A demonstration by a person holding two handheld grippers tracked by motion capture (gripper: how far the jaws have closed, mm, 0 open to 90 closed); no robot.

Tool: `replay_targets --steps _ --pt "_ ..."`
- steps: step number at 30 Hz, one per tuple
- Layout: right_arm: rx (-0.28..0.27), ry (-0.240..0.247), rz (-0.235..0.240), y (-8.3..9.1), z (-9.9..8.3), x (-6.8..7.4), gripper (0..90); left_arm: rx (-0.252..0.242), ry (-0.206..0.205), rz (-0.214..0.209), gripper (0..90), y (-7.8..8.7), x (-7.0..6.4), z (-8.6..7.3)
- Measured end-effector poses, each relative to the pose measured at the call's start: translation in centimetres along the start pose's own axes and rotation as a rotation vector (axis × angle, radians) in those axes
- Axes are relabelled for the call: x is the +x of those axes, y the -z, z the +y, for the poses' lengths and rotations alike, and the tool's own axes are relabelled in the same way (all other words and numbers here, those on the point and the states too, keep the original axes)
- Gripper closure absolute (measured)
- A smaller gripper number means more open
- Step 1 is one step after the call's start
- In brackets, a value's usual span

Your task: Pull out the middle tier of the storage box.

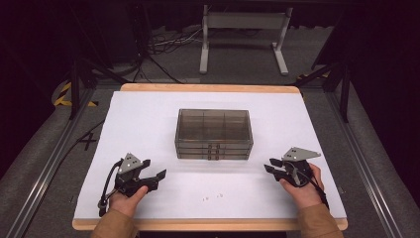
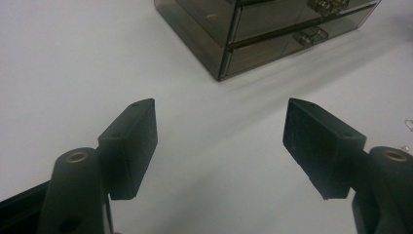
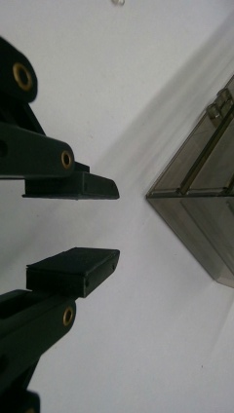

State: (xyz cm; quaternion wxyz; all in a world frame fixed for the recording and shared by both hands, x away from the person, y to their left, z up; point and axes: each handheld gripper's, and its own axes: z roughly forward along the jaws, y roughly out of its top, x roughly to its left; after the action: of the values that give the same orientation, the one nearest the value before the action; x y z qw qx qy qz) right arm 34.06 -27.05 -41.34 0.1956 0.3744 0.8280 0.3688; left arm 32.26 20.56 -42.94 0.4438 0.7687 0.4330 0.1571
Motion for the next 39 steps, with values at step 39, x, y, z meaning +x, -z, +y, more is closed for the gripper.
replay_targets --steps 39 --pt "-0.048 0.256 0.5 -2.8 4.3 6.8 66.9 0.058 -0.058 0.012 29.0 -0.5 -0.4 -0.2"
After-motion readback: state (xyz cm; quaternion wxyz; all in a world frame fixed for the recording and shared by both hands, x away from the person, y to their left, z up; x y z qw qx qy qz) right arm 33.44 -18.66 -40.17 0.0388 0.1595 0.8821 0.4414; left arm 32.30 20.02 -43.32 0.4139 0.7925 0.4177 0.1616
